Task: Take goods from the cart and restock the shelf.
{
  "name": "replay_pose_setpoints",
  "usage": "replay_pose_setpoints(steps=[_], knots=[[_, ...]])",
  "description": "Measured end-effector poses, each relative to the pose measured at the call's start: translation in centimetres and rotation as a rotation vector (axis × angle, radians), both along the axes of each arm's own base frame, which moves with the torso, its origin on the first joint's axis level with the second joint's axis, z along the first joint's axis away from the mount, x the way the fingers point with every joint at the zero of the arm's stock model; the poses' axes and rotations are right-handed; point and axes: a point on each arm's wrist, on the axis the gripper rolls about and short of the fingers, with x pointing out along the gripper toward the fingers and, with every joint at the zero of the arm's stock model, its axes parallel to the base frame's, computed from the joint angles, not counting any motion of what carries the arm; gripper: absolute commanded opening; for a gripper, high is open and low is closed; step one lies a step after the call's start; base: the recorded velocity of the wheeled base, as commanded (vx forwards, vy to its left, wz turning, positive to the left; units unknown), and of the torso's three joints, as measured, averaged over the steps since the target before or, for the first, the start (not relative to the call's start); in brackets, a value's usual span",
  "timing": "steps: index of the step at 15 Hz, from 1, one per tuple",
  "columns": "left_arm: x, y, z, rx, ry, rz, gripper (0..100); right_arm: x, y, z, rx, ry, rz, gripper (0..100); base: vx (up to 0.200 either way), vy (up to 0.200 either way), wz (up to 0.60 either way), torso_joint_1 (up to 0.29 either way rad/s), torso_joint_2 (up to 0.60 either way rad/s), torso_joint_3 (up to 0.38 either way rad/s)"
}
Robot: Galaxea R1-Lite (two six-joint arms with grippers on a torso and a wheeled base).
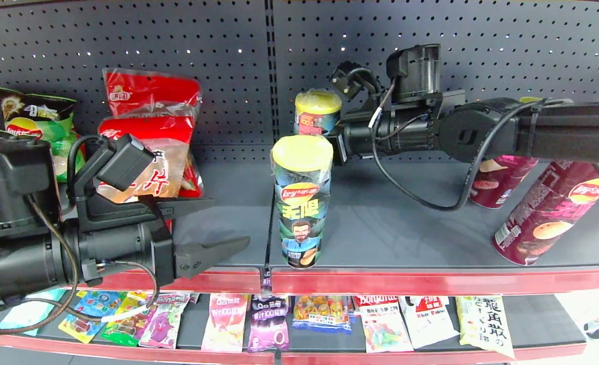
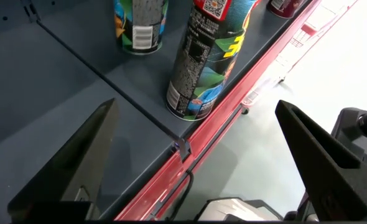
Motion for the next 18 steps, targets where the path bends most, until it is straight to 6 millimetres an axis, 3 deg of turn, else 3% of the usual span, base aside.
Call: replay_pose_setpoints(steps=[6,11,18], knots=[[0.1,0.0,0.1,-0.001,-0.004,0.0,100,-0.1,-0.1,-0.4,-0.009,0.014,-0.002,100,0.0,0.0,0.0,0.0,0.0,0.0],[0.1,0.0,0.0,0.001,-0.002,0.0,100,-1.5,-1.5,-0.2,-0.029,0.033,-0.039,100,0.0,0.0,0.0,0.0,0.0,0.0],[0.7,-0.3,-0.4,0.016,0.011,0.02,100,-6.1,-5.0,0.2,-0.063,0.08,-0.088,100,0.0,0.0,0.0,0.0,0.0,0.0]])
